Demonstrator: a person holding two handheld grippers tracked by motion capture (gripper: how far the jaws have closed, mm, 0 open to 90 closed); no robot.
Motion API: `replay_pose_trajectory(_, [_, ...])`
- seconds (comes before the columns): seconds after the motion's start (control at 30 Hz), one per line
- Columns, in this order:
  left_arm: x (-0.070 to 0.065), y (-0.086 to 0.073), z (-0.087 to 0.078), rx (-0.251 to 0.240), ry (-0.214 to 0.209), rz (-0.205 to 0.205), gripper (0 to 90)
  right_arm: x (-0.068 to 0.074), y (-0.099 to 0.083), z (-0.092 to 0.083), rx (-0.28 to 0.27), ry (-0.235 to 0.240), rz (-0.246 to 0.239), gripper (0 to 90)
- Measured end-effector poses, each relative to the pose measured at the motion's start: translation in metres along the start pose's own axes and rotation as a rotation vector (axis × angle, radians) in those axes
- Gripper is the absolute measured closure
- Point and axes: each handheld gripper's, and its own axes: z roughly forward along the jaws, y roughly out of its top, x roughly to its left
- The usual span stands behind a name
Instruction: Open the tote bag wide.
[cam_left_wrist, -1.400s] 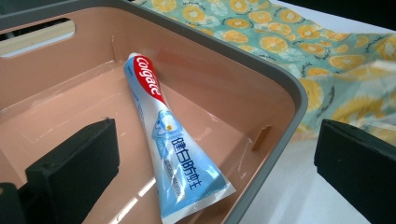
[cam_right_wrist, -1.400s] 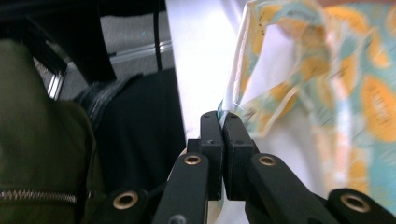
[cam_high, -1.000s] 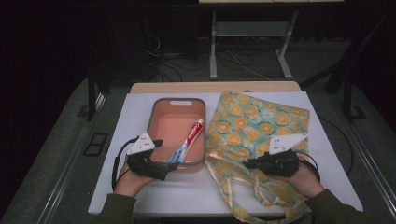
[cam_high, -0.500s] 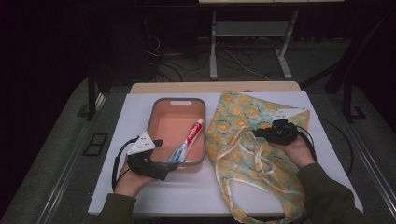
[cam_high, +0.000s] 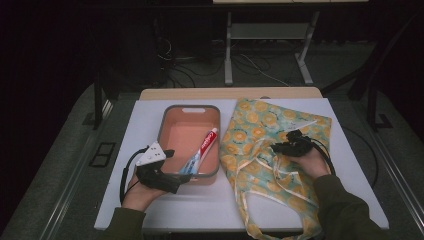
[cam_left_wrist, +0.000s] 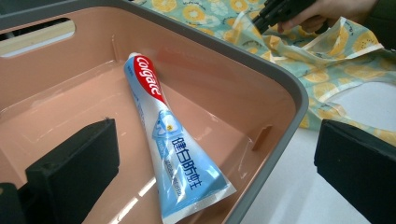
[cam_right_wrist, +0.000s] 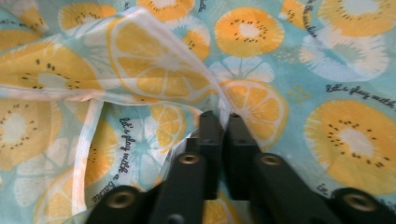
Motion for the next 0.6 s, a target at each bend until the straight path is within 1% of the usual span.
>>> replay_pose_trajectory(0.03, [0.000, 0.000, 0.000, 0.000, 0.000, 0.000, 0.0, 0.000, 0.001, -0.003, -0.016, 0.021, 0.017, 74.6])
replay_pose_trajectory(0.07, [0.000, 0.000, 0.000, 0.000, 0.000, 0.000, 0.0, 0.000, 0.002, -0.007, -0.030, 0.033, 0.031, 69.6])
replay_pose_trajectory(0.1, [0.000, 0.000, 0.000, -0.001, 0.000, 0.000, 0.0, 0.001, 0.004, -0.011, -0.046, 0.038, 0.037, 65.0])
replay_pose_trajectory(0.17, [0.000, 0.000, 0.000, -0.003, -0.001, -0.001, 0.0, 0.004, 0.007, -0.022, -0.079, 0.067, 0.054, 56.7])
replay_pose_trajectory(0.2, [0.000, 0.000, 0.000, -0.002, -0.001, -0.001, 0.0, 0.006, 0.008, -0.027, -0.085, 0.079, 0.056, 53.5])
replay_pose_trajectory(0.23, [0.000, 0.000, 0.000, -0.002, -0.001, 0.001, 0.0, 0.009, 0.008, -0.033, -0.091, 0.080, 0.052, 50.9])
replay_pose_trajectory(0.33, [0.000, 0.000, 0.000, -0.003, 0.001, -0.001, 0.0, 0.020, 0.008, -0.050, -0.099, 0.106, 0.022, 45.0])
replay_pose_trajectory(0.4, [0.000, 0.000, 0.000, -0.006, 0.001, -0.004, 0.0, 0.029, 0.005, -0.061, -0.097, 0.115, -0.005, 42.5])
replay_pose_trajectory(0.47, [0.000, 0.000, 0.000, -0.002, 0.002, -0.001, 0.0, 0.038, -0.002, -0.072, -0.089, 0.122, -0.027, 39.2])
replay_pose_trajectory(0.53, [0.000, 0.000, 0.000, -0.001, 0.003, 0.000, 0.0, 0.047, -0.010, -0.082, -0.088, 0.125, -0.060, 37.4])
replay_pose_trajectory(0.6, [0.000, 0.000, 0.000, -0.001, 0.004, 0.001, 0.0, 0.056, -0.018, -0.090, -0.079, 0.119, -0.085, 34.6])
